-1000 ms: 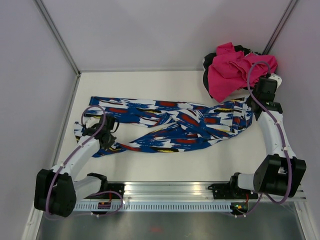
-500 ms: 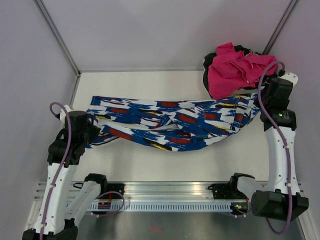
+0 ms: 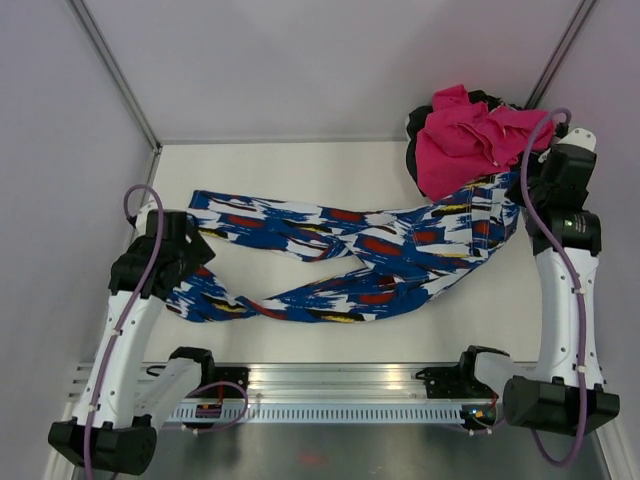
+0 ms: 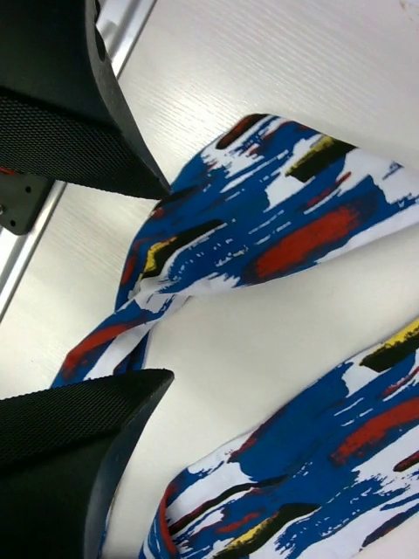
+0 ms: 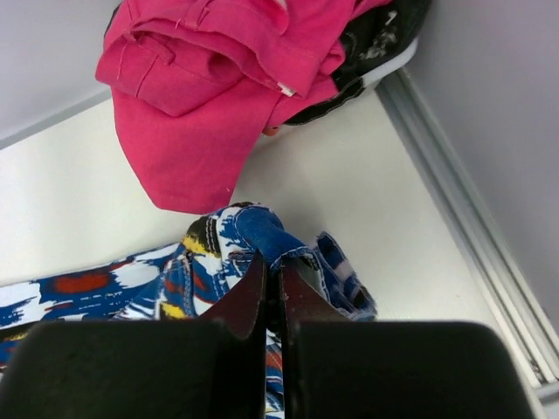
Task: Fold and stack the trousers
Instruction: Flatten the trousers out
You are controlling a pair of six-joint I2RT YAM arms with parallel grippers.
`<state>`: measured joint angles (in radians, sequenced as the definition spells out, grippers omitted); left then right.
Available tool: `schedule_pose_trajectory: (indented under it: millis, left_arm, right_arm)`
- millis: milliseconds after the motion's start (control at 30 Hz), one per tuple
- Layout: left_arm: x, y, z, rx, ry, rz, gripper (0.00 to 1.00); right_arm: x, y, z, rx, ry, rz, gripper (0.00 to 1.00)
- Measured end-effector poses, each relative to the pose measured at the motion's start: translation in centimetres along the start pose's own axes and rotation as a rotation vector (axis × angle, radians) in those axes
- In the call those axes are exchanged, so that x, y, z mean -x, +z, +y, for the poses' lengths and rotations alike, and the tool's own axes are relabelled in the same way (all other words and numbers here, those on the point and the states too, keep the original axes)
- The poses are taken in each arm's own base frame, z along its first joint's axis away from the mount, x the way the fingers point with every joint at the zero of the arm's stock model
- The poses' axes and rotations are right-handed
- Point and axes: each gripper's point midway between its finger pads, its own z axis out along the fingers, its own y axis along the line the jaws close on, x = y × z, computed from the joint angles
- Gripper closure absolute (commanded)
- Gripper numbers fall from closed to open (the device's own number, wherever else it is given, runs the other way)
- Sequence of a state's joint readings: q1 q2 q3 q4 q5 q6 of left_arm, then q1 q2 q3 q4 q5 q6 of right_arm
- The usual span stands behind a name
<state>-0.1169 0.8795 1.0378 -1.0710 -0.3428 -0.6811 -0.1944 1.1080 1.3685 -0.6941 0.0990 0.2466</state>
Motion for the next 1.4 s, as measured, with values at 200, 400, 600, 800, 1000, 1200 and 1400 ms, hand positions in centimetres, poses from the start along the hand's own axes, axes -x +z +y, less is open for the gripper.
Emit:
schedule_pose_trajectory:
  millis: [200, 400, 600, 800, 1000, 1200, 1400]
  left_arm:
    - [0.4, 1.9, -4.4, -0.113, 0.030, 0.084, 0.14]
    - [-3.7, -3.5, -15.7, -0.597, 0.219, 0.137, 0.13]
    - [-15.7, -10.0, -24.9, -1.013, 0.493, 0.298, 0.14]
    - [-23.6, -8.0, -26.9, -1.022, 0.673, 0.356, 0.21]
    - [-26.3, -2.0, -27.2, -0.856, 0.711, 0.346, 0.39]
    - [-28.3, 1.6, -29.0, -0.803, 0.718, 0.321, 0.52]
    - [-30.0, 4.0, -30.8, -0.803, 0.727, 0.292, 0.59]
  right_arm:
    - [-5.3, 5.3, 1.0, 0.062, 0.015, 0.136, 1.00]
    - [-5.5, 6.3, 2.1, 0.113, 0.048, 0.140, 1.00]
    - [-2.6, 5.0, 3.1, 0.151, 0.074, 0.060, 1.00]
    - [1.0, 2.5, 4.5, 0.217, 0.103, -0.045, 1.00]
    - [3.8, -0.8, 5.5, 0.277, 0.105, -0.133, 1.00]
    - [5.2, -3.5, 6.8, 0.364, 0.119, -0.179, 1.00]
    - [5.0, -3.9, 7.4, 0.398, 0.128, -0.168, 1.00]
